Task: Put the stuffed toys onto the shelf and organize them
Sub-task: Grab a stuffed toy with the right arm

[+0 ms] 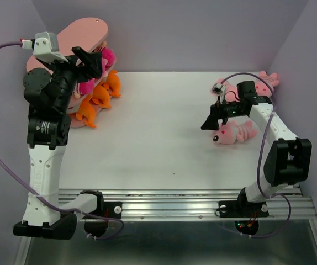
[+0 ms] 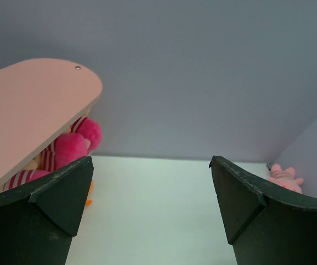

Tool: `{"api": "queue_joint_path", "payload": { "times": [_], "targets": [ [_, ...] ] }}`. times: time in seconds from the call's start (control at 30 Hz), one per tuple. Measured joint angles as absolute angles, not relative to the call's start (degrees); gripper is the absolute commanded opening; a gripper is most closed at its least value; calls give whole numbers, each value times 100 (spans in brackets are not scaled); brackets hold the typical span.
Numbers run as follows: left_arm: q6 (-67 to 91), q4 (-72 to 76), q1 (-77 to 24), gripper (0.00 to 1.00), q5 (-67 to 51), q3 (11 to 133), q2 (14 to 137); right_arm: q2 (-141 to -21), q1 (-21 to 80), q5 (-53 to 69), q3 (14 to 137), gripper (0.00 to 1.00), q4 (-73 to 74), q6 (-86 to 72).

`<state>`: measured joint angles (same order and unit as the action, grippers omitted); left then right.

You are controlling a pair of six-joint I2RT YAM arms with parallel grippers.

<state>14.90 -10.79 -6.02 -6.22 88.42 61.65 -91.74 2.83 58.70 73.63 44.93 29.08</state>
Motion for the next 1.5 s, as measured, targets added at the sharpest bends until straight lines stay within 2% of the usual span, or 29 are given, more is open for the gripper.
{"api": "queue_joint_path", "payload": {
  "times": [0.27,0.53,0.8,1.23,1.43,1.5],
  "targets": [
    [1413,-1306,-1240,99,-928,9273,6788,-8965,19,5050,7336,100,4101,2541],
    [917,-1127,-2923,99,-773,7929,6823,-9225,-609,3791,8407,100,3898,1651],
    [910,-523,-3002,99,-827,6040,6132,-9843,-919,2982,9301,100,3806,1332],
    [1070,108,-3002,99,-1059,4519,5072,-11922,-897,2644,10916,99,3704,1925],
    [1203,242,-3002,99,-1144,4230,4956,-12589,-812,2032,11266,81,3642,1931],
    [1306,287,-3002,99,-1175,4121,4936,-12763,-775,1822,11310,67,3583,1968]
  ]
}}
